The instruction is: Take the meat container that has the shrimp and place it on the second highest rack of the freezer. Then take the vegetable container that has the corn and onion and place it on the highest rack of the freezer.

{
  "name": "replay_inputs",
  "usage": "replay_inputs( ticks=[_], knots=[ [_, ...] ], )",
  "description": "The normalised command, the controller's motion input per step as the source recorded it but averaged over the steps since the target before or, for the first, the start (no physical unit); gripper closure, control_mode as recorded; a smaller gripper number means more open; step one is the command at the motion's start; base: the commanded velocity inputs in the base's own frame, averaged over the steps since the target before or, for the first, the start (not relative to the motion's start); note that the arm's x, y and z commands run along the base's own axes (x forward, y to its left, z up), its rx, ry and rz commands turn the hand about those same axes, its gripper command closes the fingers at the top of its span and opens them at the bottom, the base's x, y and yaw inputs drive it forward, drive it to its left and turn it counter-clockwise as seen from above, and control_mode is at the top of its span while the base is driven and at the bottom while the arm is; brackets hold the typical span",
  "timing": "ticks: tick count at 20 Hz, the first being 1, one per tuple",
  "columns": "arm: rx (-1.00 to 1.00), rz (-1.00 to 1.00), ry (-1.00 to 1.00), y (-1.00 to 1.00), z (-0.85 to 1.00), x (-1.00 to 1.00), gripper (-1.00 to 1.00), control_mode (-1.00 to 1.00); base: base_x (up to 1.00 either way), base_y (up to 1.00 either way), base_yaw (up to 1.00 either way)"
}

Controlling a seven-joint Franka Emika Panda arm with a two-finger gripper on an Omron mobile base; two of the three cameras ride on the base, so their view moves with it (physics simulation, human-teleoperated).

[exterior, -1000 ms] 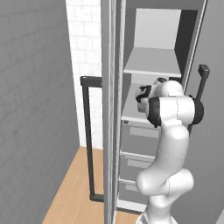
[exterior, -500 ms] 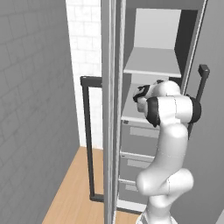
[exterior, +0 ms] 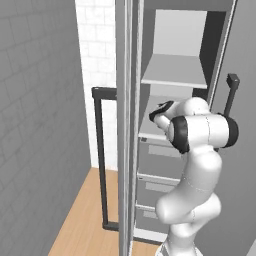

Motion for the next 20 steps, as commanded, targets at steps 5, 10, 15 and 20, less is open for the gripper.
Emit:
replay_inputs(
  ticks=[5, 10, 15, 20],
  knots=[
    [0.00, 0.00, 0.00, 0.02, 0.62, -0.49, -1.00, -1.00, 0.00, 0.00, 0.00],
    [-0.04, 0.00, 0.00, 0.23, 0.67, -0.57, -1.00, -1.00, 0.00, 0.00, 0.00],
    [-0.07, 0.00, 0.00, 0.20, 0.82, -0.70, -1.00, -1.00, 0.00, 0.00, 0.00],
    [0.00, 0.00, 0.01, 0.00, 0.93, -0.86, -1.00, -1.00, 0.00, 0.00, 0.00]
  ],
)
